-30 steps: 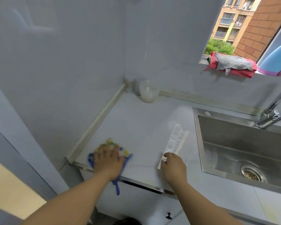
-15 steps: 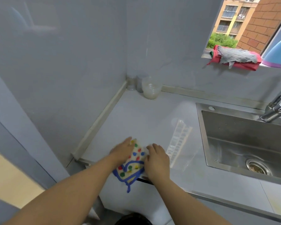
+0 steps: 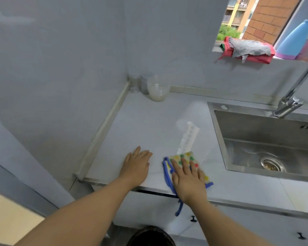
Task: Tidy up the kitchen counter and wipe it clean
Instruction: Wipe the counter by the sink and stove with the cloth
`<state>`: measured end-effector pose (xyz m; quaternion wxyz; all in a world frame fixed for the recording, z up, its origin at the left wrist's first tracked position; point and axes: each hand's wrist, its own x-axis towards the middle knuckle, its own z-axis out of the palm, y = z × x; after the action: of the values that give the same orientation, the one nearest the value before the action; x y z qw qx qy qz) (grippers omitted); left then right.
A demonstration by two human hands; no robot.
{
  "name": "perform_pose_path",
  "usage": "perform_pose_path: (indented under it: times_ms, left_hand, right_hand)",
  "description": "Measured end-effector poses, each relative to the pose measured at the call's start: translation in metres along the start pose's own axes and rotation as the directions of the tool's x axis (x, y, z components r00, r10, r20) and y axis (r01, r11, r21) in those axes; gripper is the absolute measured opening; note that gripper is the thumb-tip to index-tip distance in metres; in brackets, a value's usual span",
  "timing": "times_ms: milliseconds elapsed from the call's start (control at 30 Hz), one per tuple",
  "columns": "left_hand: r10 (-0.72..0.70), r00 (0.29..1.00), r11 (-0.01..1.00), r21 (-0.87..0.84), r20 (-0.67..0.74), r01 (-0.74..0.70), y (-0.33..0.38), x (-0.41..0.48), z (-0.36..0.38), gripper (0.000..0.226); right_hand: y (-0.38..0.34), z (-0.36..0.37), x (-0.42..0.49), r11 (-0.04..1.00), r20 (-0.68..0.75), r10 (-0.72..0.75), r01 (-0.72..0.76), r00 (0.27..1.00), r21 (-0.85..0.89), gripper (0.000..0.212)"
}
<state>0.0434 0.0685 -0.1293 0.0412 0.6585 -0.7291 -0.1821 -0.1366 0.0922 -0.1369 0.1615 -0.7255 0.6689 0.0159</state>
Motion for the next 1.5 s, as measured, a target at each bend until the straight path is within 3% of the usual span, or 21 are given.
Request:
perform_pose_path:
  times_ms: [100,167,267,333,400,533,633,733,800,900,1033,1100,1200,1267,1333,1433,1500]
  left_hand:
    - [0.068,0.994,0.995,0.062,0.085,-0.073,0.028,0.009,0.008,0.05]
    - [0.065,0.992,0.996,0.06,0.104,-0.071,0.043,0.014,0.012,0.051]
    - [0.068,0.992,0.997,0.04,0.105,-0.072,0.063,0.02,0.016,0.056]
    - [0.082,0.991,0.995,0.048,0.105,-0.088,0.073,0.023,0.017,0.054]
    - [0.11,0.987,0.992,0.05,0.114,-0.117,0.084,0.022,0.02,0.05]
    - [0.173,0.97,0.98,0.067,0.168,-0.187,0.115,0.022,0.03,0.05]
    - [0.189,0.972,0.977,0.074,0.138,-0.201,0.148,0.026,0.042,0.055]
    - [0.213,0.965,0.97,0.083,0.156,-0.227,0.191,0.031,0.051,0.06]
    - [0.246,0.953,0.958,0.104,0.178,-0.267,0.214,0.035,0.055,0.061]
    - [0.263,0.934,0.945,0.133,0.242,-0.3,0.253,0.04,0.072,0.062]
    - [0.167,0.94,0.943,0.231,0.299,-0.241,0.288,0.041,0.094,0.066]
    - [0.128,0.947,0.946,0.251,0.295,-0.206,0.292,0.043,0.094,0.067]
    - [0.102,0.952,0.945,0.27,0.288,-0.183,0.297,0.044,0.093,0.066]
    - [0.099,0.953,0.946,0.269,0.288,-0.179,0.3,0.042,0.092,0.067]
    - [0.101,0.951,0.95,0.255,0.292,-0.179,0.299,0.041,0.09,0.068]
    - [0.099,0.955,0.959,0.228,0.278,-0.166,0.299,0.041,0.09,0.068]
    - [0.088,0.964,0.963,0.224,0.253,-0.147,0.303,0.041,0.093,0.068]
  right_hand:
    - [0.021,-0.006,-0.008,0.973,-0.004,0.229,-0.229,0.973,0.013,0.051]
    - [0.001,0.001,-0.01,0.986,0.01,0.169,-0.169,0.986,0.006,0.06]
    - [-0.002,0.008,-0.013,0.999,0.048,0.015,-0.013,0.999,-0.03,0.09]
    - [0.025,0.0,-0.013,0.999,0.02,0.039,-0.038,0.999,-0.027,0.071]
    - [0.066,-0.01,-0.017,0.98,0.002,0.199,-0.199,0.98,-0.021,0.052]
    - [0.117,-0.023,-0.021,0.908,-0.01,0.418,-0.418,0.908,0.017,0.052]
    - [0.112,-0.017,-0.023,0.952,-0.021,0.305,-0.305,0.952,0.008,0.054]
    - [0.132,-0.015,-0.034,0.995,-0.012,0.083,-0.083,0.997,-0.059,0.096]
    - [0.167,-0.022,-0.037,0.995,-0.028,0.092,-0.093,0.995,-0.043,0.082]
    - [0.24,-0.039,-0.047,0.961,-0.062,0.268,-0.271,0.962,-0.052,0.052]
    - [0.281,-0.047,-0.053,0.915,-0.099,0.395,-0.401,0.913,-0.045,0.053]
    - [0.264,-0.043,-0.048,0.945,-0.096,0.323,-0.326,0.941,-0.012,0.06]
    - [0.257,-0.038,-0.051,0.991,-0.05,0.127,-0.128,0.991,-0.032,0.091]
    - [0.282,-0.044,-0.054,0.995,-0.036,0.088,-0.09,0.995,-0.043,0.076]
    - [0.318,-0.052,-0.059,0.979,-0.057,0.194,-0.197,0.979,-0.051,0.054]
    - [0.354,-0.062,-0.068,0.908,-0.087,0.414,-0.417,0.906,-0.031,0.052]
    - [0.342,-0.06,-0.067,0.901,-0.103,0.432,-0.435,0.896,-0.007,0.053]
